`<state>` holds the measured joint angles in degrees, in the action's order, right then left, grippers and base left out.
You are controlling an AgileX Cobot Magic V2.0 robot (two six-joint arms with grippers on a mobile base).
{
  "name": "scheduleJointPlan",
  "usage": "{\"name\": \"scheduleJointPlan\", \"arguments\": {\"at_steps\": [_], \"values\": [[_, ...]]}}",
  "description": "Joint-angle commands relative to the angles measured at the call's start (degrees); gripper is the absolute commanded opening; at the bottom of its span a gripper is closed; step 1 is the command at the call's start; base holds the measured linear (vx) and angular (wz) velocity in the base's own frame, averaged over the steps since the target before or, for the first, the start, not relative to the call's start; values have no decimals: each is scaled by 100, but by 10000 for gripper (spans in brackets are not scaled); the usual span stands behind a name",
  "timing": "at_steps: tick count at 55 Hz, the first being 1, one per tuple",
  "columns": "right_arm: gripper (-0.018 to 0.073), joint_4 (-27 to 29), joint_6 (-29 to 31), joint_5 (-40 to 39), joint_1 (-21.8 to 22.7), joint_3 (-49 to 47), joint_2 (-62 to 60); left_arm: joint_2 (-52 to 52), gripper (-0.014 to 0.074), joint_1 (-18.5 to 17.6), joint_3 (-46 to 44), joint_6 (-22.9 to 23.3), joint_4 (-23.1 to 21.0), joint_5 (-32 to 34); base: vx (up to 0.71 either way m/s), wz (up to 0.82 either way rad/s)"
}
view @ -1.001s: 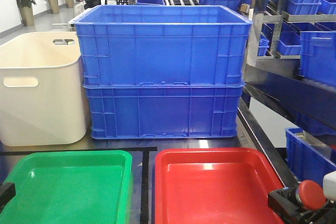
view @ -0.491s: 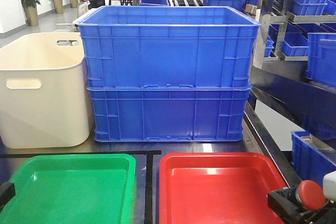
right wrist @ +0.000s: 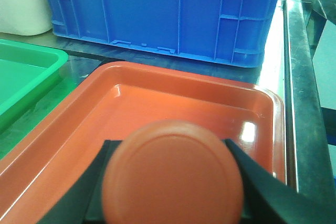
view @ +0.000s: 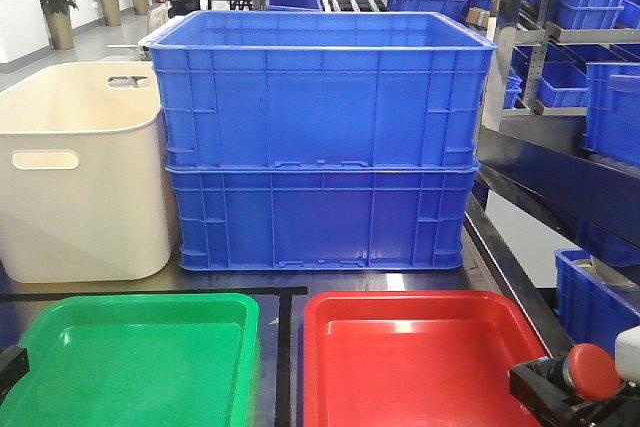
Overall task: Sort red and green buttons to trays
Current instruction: 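Move left gripper over green tray and right gripper over red tray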
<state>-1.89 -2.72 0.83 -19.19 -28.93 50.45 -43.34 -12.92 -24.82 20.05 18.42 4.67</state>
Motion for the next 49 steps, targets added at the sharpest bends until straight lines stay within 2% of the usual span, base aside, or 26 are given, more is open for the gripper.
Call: {"name": "scheduleJointPlan", "arguments": {"at_steps": [1,14,27,32,41,49], "values": [[-9,-2,-7,-529,-12,-204,-67,30,-3,-42,-207,42,-38,538,0,0],[-9,-2,-7,-599,-12,-204,-67,30,-3,-42,-207,42,-38,605,0,0],[-9,-6,-12,-710,-59,-222,372,-570,-3,-59,-207,42,-38,1678,0,0],[-9,-53,-7,-1008,-341,-222,705,-954,-3,-130,-207,46,-38,1843,0,0],[-7,-126,-7,-2111,-664,-222,1426,-1716,1,-221,-207,48,-38,2100,0,0],[-1,570,-12,-2268,-664,-222,2056,-2353,4,-221,-207,48,-38,2164,0,0]]}}
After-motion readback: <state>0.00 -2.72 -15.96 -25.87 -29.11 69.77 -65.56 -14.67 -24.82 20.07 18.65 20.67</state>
